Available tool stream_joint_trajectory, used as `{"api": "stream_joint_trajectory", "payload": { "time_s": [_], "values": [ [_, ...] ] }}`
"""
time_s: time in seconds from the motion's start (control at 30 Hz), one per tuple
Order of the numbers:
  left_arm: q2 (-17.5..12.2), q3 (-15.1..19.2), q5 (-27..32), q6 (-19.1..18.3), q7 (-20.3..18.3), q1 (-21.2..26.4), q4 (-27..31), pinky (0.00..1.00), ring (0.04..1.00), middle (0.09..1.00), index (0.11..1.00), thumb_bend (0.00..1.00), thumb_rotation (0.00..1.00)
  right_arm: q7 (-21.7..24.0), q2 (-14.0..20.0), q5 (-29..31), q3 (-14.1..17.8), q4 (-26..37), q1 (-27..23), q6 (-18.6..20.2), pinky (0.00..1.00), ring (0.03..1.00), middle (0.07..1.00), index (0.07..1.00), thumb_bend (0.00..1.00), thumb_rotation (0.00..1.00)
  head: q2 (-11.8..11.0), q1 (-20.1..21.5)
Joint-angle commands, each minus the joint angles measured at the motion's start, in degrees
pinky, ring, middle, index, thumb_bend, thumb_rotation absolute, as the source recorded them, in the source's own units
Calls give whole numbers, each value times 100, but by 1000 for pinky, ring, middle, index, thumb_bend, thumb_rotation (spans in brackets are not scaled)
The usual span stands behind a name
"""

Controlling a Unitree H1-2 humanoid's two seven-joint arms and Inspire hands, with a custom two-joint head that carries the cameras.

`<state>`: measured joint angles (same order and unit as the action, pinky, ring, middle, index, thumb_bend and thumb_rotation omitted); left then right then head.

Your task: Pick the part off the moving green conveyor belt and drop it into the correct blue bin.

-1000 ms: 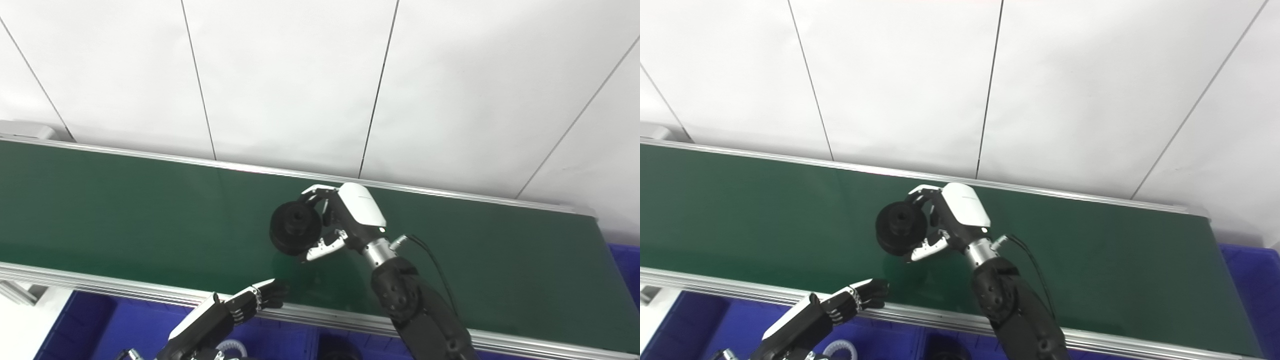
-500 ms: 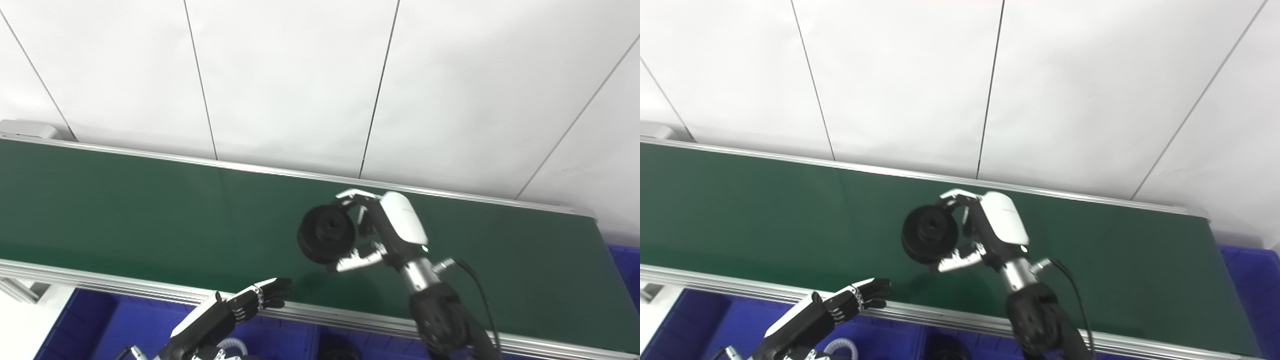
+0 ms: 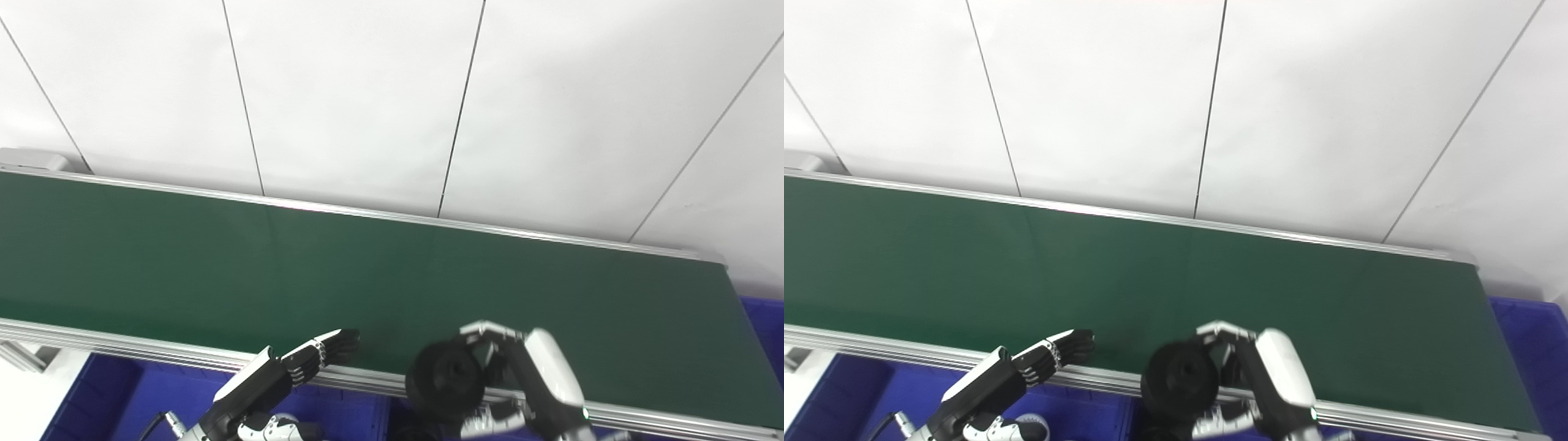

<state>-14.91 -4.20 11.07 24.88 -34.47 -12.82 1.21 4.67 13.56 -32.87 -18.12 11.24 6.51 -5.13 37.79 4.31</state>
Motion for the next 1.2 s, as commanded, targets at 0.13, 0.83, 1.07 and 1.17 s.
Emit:
{"api": "stream_joint_trajectory", "payload": {
  "time_s": [0.13, 0.83, 1.07, 1.17],
  "values": [
    [-54, 6, 87, 201, 26, 69, 200, 920, 942, 948, 941, 490, 613, 159, 185, -29, -42, 257, 396, -119, 198, 252, 344, 487, 520, 123, 70, 9],
    [-401, -25, 724, -621, 170, 339, 805, 951, 962, 967, 935, 506, 605, 1365, 47, -864, -345, 1059, 476, 1088, 762, 825, 845, 837, 742, 491, 1540, 871],
    [-380, -131, 546, -700, 274, 270, 906, 931, 952, 961, 928, 476, 553, 1107, -78, -796, -116, 1149, 633, 1062, 761, 821, 847, 856, 722, 431, 1449, 795],
    [-382, -149, 525, -630, 266, 280, 849, 930, 951, 959, 928, 476, 563, 988, -108, -775, -57, 1156, 641, 965, 749, 811, 839, 850, 716, 429, 1413, 773]
  ]
}}
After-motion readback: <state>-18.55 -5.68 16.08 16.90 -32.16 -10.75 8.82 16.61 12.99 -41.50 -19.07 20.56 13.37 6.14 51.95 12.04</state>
